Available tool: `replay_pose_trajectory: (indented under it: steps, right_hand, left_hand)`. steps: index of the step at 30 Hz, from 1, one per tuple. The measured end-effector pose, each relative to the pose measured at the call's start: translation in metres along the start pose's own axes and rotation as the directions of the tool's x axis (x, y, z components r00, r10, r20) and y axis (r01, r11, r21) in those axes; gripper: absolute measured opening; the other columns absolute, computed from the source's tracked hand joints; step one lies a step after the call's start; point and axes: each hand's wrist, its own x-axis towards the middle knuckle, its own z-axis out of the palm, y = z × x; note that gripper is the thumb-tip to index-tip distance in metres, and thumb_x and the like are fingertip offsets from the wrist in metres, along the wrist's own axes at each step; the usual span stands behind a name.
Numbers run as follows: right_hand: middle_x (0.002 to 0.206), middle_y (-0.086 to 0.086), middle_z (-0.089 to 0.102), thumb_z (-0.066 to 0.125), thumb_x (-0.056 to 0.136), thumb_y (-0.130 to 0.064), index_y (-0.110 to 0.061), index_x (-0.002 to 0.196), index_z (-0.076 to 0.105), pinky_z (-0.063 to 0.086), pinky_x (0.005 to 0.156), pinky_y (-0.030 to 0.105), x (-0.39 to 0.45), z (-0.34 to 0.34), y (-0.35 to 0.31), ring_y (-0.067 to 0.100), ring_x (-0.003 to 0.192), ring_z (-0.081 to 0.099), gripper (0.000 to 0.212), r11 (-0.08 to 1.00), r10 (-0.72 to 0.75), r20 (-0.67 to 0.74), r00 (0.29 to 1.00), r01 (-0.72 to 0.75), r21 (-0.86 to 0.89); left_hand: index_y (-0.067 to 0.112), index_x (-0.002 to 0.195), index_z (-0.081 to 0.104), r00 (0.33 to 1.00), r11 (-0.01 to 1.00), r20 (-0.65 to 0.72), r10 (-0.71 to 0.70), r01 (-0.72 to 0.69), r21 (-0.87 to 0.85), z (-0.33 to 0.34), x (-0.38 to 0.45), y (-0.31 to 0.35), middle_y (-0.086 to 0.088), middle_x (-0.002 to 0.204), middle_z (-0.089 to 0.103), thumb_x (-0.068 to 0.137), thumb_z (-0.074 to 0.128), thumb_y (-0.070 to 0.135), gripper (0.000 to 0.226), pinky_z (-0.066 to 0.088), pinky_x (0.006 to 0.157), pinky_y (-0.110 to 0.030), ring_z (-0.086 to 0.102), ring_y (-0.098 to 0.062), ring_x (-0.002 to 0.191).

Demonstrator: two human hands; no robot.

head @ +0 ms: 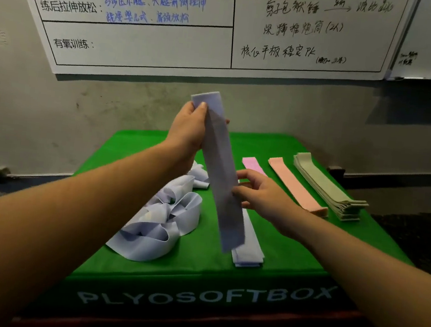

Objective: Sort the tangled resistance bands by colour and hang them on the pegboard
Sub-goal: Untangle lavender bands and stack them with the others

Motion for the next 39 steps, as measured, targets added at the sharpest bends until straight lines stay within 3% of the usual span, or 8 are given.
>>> replay_pose_trajectory:
  steps: [5, 11, 16, 19, 23, 28, 31, 39]
  right_hand:
    - [0.08, 0.019, 0.069, 0.066, 0.094, -0.02, -0.032, 0.119, 0.055, 0.052, 0.067, 0.037, -0.011, -0.009, 0.034, 0.02, 0.073, 0.063, 0.03, 0.999, 0.005, -0.135, 0.991, 0.0, 0.036]
    - [0.074, 0.004, 0.057, 0.059, 0.09, 0.005, -0.024, 0.116, 0.042, 0.048, 0.048, 0.028, -0.03, -0.02, 0.057, 0.02, 0.066, 0.053, 0.042, 0.996, 0.052, -0.047, 0.998, -0.048, 0.07]
    - [0.06, 0.006, 0.058, 0.058, 0.094, -0.001, -0.021, 0.1, 0.055, 0.049, 0.052, 0.029, -0.035, -0.03, 0.075, 0.017, 0.052, 0.054, 0.022, 0.998, 0.056, -0.024, 0.998, -0.055, 0.024]
    - [0.077, 0.001, 0.069, 0.053, 0.098, -0.002, -0.029, 0.09, 0.075, 0.051, 0.064, 0.025, -0.036, -0.035, 0.083, 0.011, 0.067, 0.059, 0.035, 0.996, 0.08, 0.017, 0.997, -0.08, -0.042]
    - [0.119, -0.01, 0.067, 0.046, 0.09, 0.01, -0.038, 0.115, 0.067, 0.057, 0.074, 0.028, -0.041, -0.048, 0.09, 0.012, 0.086, 0.067, 0.059, 0.988, 0.088, 0.184, 0.979, -0.062, -0.143]
    - [0.098, -0.01, 0.063, 0.076, 0.084, -0.013, -0.023, 0.106, 0.077, 0.053, 0.077, 0.03, -0.036, -0.047, 0.109, 0.01, 0.087, 0.062, 0.025, 0.919, -0.174, 0.088, 0.981, 0.194, -0.343]
    - [0.097, -0.01, 0.052, 0.074, 0.083, -0.04, -0.026, 0.091, 0.08, 0.04, 0.082, 0.032, -0.032, -0.047, 0.12, 0.015, 0.093, 0.05, 0.017, 0.724, -0.446, 0.041, 0.894, 0.387, -0.57]
    - [0.084, -0.016, 0.067, 0.072, 0.078, -0.02, -0.023, 0.09, 0.072, 0.048, 0.071, 0.039, -0.026, -0.05, 0.124, 0.011, 0.08, 0.055, 0.013, 0.64, -0.513, 0.194, 0.836, 0.523, -0.562]
  left_hand:
    - [0.013, 0.107, 0.047, 0.987, 0.982, -0.103, -0.123, 0.106, -0.157, 0.01, 0.026, -0.02, -0.012, 0.081, 0.062, 0.107, 0.033, 0.014, 0.014, 0.058, 0.059, -0.033, 0.065, -0.02, 0.056]
    - [0.007, 0.11, 0.048, 0.966, 0.975, -0.175, -0.192, 0.168, -0.145, 0.025, 0.045, -0.049, -0.015, 0.082, 0.057, 0.101, 0.035, 0.002, 0.017, 0.058, 0.05, -0.03, 0.06, -0.022, 0.056]
    - [0.007, 0.105, 0.049, 0.957, 0.973, -0.183, -0.225, 0.212, -0.09, 0.035, 0.055, -0.075, -0.013, 0.078, 0.055, 0.098, 0.035, -0.001, 0.017, 0.056, 0.06, -0.033, 0.06, -0.02, 0.052]
    - [0.007, 0.108, 0.051, 0.953, 0.97, -0.188, -0.239, 0.242, -0.003, 0.039, 0.064, -0.095, -0.012, 0.081, 0.054, 0.099, 0.036, 0.001, 0.018, 0.054, 0.068, -0.035, 0.057, -0.021, 0.065]
    - [0.01, 0.113, 0.051, 0.94, 0.951, -0.205, -0.273, 0.296, 0.09, 0.041, 0.076, -0.114, -0.009, 0.085, 0.054, 0.101, 0.038, 0.008, 0.017, 0.047, 0.076, -0.035, 0.053, -0.019, 0.074]
    - [0.008, 0.117, 0.054, 0.94, 0.937, -0.201, -0.276, 0.31, 0.162, 0.037, 0.092, -0.132, -0.01, 0.094, 0.058, 0.102, 0.041, 0.012, 0.02, 0.051, 0.091, -0.042, 0.058, -0.024, 0.089]
    - [0.013, 0.111, 0.057, 0.943, 0.923, -0.168, -0.288, 0.32, 0.212, 0.036, 0.097, -0.141, -0.006, 0.096, 0.061, 0.103, 0.047, 0.017, 0.013, 0.053, 0.083, -0.038, 0.06, -0.019, 0.086]
    - [0.013, 0.119, 0.06, 0.972, 0.844, -0.066, -0.227, 0.231, 0.485, 0.024, 0.113, -0.172, -0.004, 0.095, 0.064, 0.094, 0.066, 0.012, 0.026, 0.052, 0.058, -0.02, 0.059, -0.012, 0.073]
